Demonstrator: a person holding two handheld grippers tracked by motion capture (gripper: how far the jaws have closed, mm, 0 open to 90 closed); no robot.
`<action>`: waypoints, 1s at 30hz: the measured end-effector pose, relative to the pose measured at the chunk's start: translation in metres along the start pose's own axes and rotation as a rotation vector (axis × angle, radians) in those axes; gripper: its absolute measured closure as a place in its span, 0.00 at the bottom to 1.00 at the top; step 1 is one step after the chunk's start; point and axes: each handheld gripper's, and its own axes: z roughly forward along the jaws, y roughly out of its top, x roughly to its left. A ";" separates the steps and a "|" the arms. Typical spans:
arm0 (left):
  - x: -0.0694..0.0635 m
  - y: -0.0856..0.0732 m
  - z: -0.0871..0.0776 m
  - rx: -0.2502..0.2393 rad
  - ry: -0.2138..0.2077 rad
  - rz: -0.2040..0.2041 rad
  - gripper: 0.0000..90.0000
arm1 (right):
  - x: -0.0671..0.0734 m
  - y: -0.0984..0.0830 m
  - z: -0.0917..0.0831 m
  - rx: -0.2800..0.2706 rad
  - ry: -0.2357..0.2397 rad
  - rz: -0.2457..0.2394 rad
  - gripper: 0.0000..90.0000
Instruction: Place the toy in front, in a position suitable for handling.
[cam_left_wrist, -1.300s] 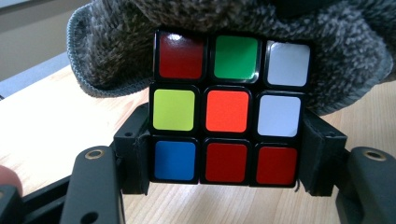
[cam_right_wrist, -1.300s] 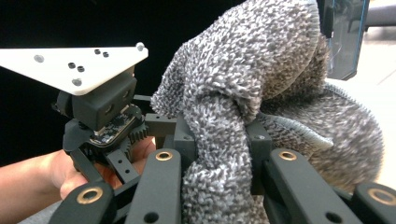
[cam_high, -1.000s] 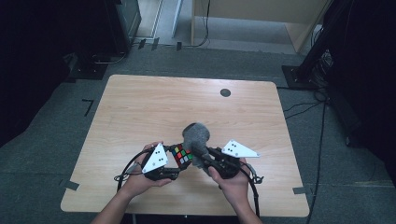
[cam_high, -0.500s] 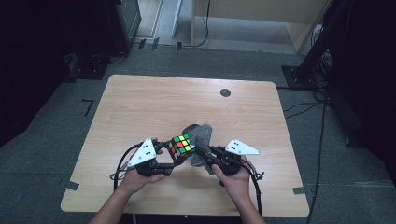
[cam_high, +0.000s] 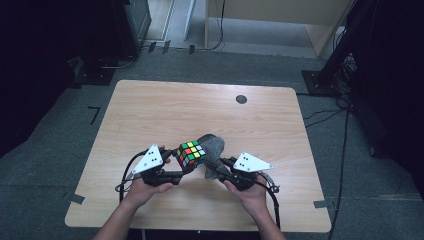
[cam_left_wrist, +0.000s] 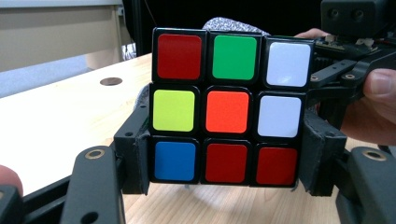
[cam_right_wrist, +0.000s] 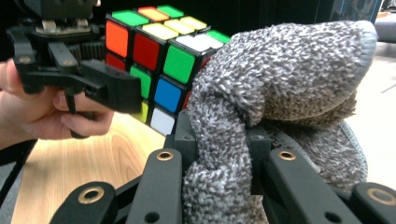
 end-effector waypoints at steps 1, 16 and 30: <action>0.000 0.000 0.000 0.003 0.001 0.000 0.38 | 0.001 -0.002 0.002 0.014 -0.004 -0.023 0.83; 0.001 0.000 0.000 0.007 0.012 -0.016 0.38 | 0.006 -0.007 0.009 0.102 0.012 -0.147 0.82; 0.001 0.000 0.000 -0.005 0.025 -0.026 0.38 | 0.011 -0.013 0.017 0.180 0.016 -0.195 0.82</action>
